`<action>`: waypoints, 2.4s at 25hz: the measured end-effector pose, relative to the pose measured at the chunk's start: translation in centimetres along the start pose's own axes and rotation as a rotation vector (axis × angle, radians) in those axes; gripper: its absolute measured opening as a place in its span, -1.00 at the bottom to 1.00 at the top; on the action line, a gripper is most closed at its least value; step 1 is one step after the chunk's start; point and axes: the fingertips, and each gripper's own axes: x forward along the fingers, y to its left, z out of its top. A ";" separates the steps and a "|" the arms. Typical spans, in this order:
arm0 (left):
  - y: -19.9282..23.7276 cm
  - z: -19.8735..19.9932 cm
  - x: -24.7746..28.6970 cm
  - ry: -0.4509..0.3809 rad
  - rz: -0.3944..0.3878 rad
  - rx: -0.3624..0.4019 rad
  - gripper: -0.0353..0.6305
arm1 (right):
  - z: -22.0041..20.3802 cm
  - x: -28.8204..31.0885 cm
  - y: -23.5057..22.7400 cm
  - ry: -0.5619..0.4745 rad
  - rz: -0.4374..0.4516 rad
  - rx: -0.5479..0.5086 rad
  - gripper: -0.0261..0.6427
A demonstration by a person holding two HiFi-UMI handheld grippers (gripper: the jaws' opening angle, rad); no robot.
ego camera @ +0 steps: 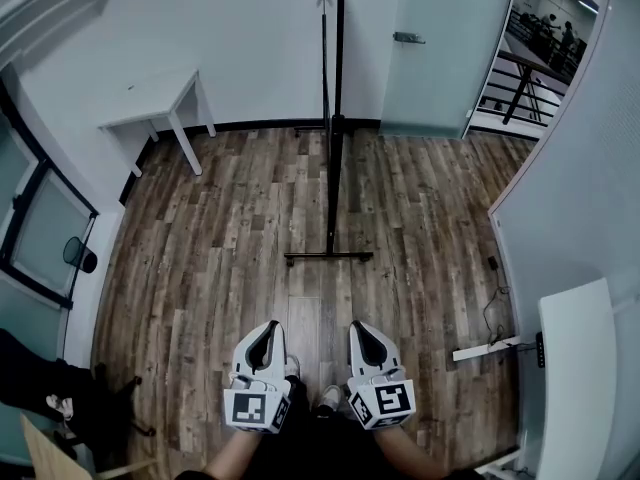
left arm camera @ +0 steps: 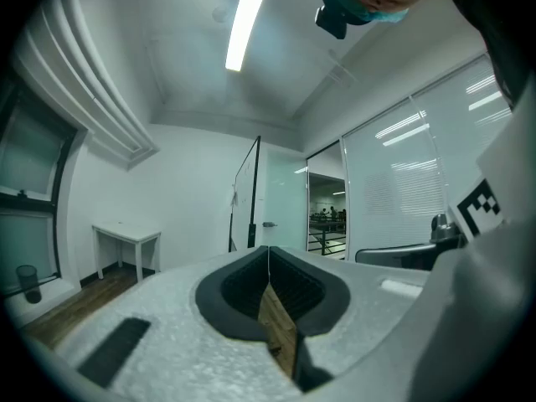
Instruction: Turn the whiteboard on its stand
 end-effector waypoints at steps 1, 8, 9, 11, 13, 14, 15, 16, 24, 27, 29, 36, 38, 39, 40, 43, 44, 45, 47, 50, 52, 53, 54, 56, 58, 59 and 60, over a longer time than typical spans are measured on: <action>-0.1 -0.1 0.1 0.003 0.003 0.000 -0.84 | 0.0 0.1 -0.2 0.001 0.002 0.002 -0.89; 0.5 -1.0 2.8 0.011 0.012 -0.002 -0.84 | -0.6 3.0 -1.7 0.011 0.020 -0.009 -0.89; 0.8 -1.0 3.5 0.011 0.010 -0.005 -0.84 | -0.6 3.6 -2.0 0.015 0.016 -0.009 -0.89; 1.5 -1.2 4.9 0.014 0.005 -0.009 -0.84 | -0.5 4.9 -2.3 0.017 0.013 -0.015 -0.89; 2.2 -1.5 6.3 0.017 -0.002 -0.015 -0.84 | -0.5 6.4 -2.9 0.017 0.004 -0.018 -0.89; 2.6 -1.6 7.2 0.018 -0.005 -0.019 -0.84 | -0.5 7.3 -3.2 0.017 -0.003 -0.017 -0.89; 3.1 -1.6 8.1 0.018 -0.008 -0.022 -0.84 | -0.4 8.2 -3.5 0.017 -0.009 -0.017 -0.89; 3.6 -1.5 9.0 0.017 -0.011 -0.025 -0.84 | -0.3 9.2 -3.8 0.018 -0.013 -0.018 -0.89; 8.1 -0.3 16.4 -0.019 -0.043 -0.030 -0.84 | 0.6 17.2 -5.4 0.015 -0.045 -0.042 -0.89; 9.8 0.3 19.3 -0.027 -0.067 -0.027 -0.84 | 1.0 20.5 -5.7 0.021 -0.061 -0.058 -0.89; 10.6 0.6 21.3 -0.022 -0.090 -0.022 -0.84 | 1.3 22.8 -6.1 0.022 -0.074 -0.063 -0.89; 13.4 0.0 27.2 0.025 -0.184 -0.043 -0.84 | 1.9 29.8 -7.5 0.032 -0.126 -0.072 -0.89; 14.2 0.0 28.6 0.022 -0.212 -0.054 -0.84 | 2.1 31.6 -7.6 0.032 -0.140 -0.080 -0.89; 14.6 -0.1 29.3 0.029 -0.221 -0.054 -0.84 | 2.1 32.4 -7.8 0.032 -0.149 -0.081 -0.89; 15.0 -0.1 29.9 0.037 -0.226 -0.051 -0.84 | 2.1 33.2 -8.0 0.032 -0.159 -0.080 -0.89; 15.9 0.0 31.7 0.029 -0.240 -0.063 -0.84 | 1.9 35.2 -8.7 0.034 -0.181 -0.074 -0.89; 16.1 -0.1 32.0 0.028 -0.246 -0.072 -0.84 | 1.8 35.7 -8.8 0.037 -0.186 -0.074 -0.89; 16.2 -0.3 32.2 0.030 -0.250 -0.079 -0.84 | 1.6 36.1 -9.0 0.040 -0.189 -0.075 -0.88; 16.5 -0.7 32.6 0.038 -0.255 -0.079 -0.84 | 1.3 37.0 -9.5 0.041 -0.194 -0.074 -0.88; 17.1 -1.2 33.8 0.059 -0.259 -0.066 -0.84 | 1.2 39.0 -10.8 0.035 -0.204 -0.076 -0.88; 17.6 -1.0 35.0 0.049 -0.249 -0.069 -0.84 | 1.2 40.5 -11.9 0.038 -0.213 -0.079 -0.88; 17.8 -0.9 35.6 0.044 -0.242 -0.070 -0.84 | 1.2 41.2 -12.4 0.042 -0.216 -0.081 -0.88; 18.0 -0.9 36.2 0.043 -0.235 -0.069 -0.84 | 1.2 41.9 -13.1 0.046 -0.217 -0.083 -0.88; 18.2 -1.0 37.5 0.053 -0.226 -0.061 -0.84 | 1.0 43.3 -14.4 0.059 -0.217 -0.082 -0.86; 18.3 -1.2 38.8 0.065 -0.218 -0.055 -0.84 | 0.7 44.7 -15.9 0.079 -0.217 -0.080 -0.73; 18.3 -1.2 39.4 0.066 -0.212 -0.056 -0.84 | 0.4 45.4 -16.7 0.091 -0.220 -0.080 -0.69; 18.4 -1.2 40.1 0.065 -0.205 -0.057 -0.84 | 0.1 46.1 -17.4 0.102 -0.222 -0.080 -0.64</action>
